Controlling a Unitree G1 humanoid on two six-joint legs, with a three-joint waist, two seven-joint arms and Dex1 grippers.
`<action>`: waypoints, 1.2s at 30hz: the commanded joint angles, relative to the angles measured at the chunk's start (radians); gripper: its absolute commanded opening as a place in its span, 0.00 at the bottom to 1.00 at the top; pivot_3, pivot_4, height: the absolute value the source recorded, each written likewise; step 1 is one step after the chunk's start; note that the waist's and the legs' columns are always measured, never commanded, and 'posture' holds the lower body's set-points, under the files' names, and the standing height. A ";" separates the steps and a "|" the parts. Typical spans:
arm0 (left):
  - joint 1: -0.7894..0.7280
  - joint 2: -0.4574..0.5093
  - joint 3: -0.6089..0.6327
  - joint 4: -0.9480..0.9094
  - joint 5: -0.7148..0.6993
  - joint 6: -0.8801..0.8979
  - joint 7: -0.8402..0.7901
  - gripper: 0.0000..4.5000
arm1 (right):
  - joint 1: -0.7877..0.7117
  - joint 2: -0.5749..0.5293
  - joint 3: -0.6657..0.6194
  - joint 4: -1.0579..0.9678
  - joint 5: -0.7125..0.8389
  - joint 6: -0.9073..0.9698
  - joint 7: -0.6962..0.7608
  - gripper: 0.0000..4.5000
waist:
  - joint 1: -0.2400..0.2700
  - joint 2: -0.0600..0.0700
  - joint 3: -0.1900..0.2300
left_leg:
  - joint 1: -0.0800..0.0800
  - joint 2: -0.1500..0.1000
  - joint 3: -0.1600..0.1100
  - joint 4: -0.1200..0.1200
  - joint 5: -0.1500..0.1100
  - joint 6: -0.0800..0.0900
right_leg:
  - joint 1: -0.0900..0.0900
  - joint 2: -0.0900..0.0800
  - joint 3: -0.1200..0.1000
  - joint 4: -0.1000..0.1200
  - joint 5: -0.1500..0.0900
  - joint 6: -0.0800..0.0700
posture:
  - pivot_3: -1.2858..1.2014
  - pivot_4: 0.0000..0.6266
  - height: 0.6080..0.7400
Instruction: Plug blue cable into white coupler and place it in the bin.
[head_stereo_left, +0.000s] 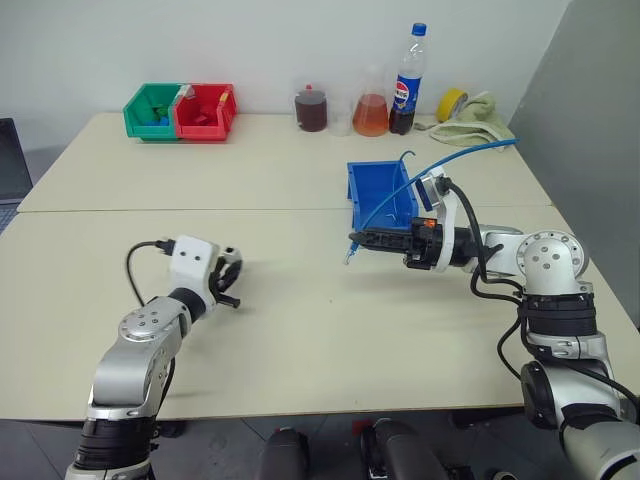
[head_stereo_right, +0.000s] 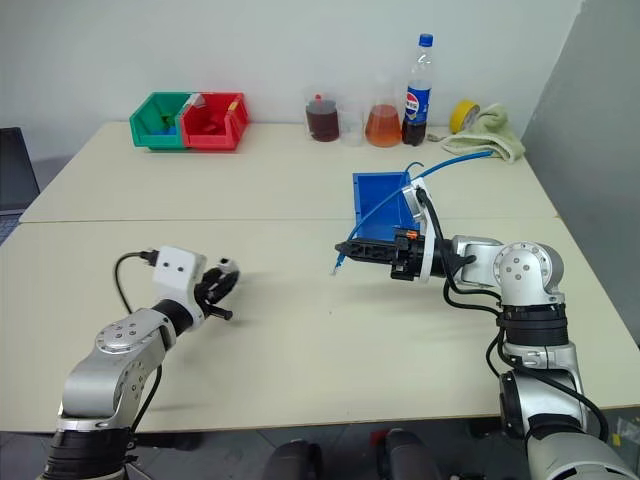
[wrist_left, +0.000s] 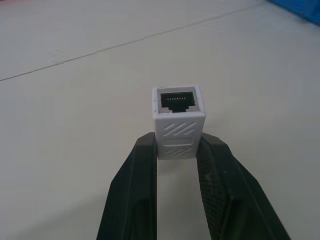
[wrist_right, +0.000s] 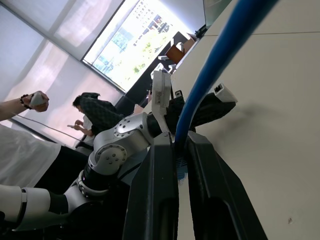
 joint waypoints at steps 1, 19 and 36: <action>-0.027 0.040 -0.063 -0.044 -0.047 -0.046 -0.168 0.18 | -0.001 -0.015 -0.036 -0.044 0.019 0.002 0.003 0.01 | 0.000 0.000 0.000 | 0.000 0.000 0.000 0.000 0.000 0.000 | 0.000 0.000 0.000 0.000 0.000 0.000 | 0.52 0.24 1.00; -0.144 0.160 -0.260 0.230 0.009 -0.415 -0.743 0.18 | 0.011 -0.018 -0.058 -0.075 0.028 0.012 -0.025 0.01 | -0.001 0.000 0.000 | 0.000 0.000 0.000 0.000 0.000 0.000 | 0.000 0.001 0.000 0.000 0.000 0.000 | 0.52 0.24 1.00; -0.183 0.150 -0.247 0.577 0.084 -0.778 -0.889 0.18 | 0.017 -0.027 -0.059 -0.095 0.031 0.027 -0.029 0.01 | 0.000 0.001 0.000 | 0.000 0.000 0.000 0.000 0.000 0.000 | 0.000 0.001 0.000 0.000 0.000 0.000 | 0.52 0.24 1.00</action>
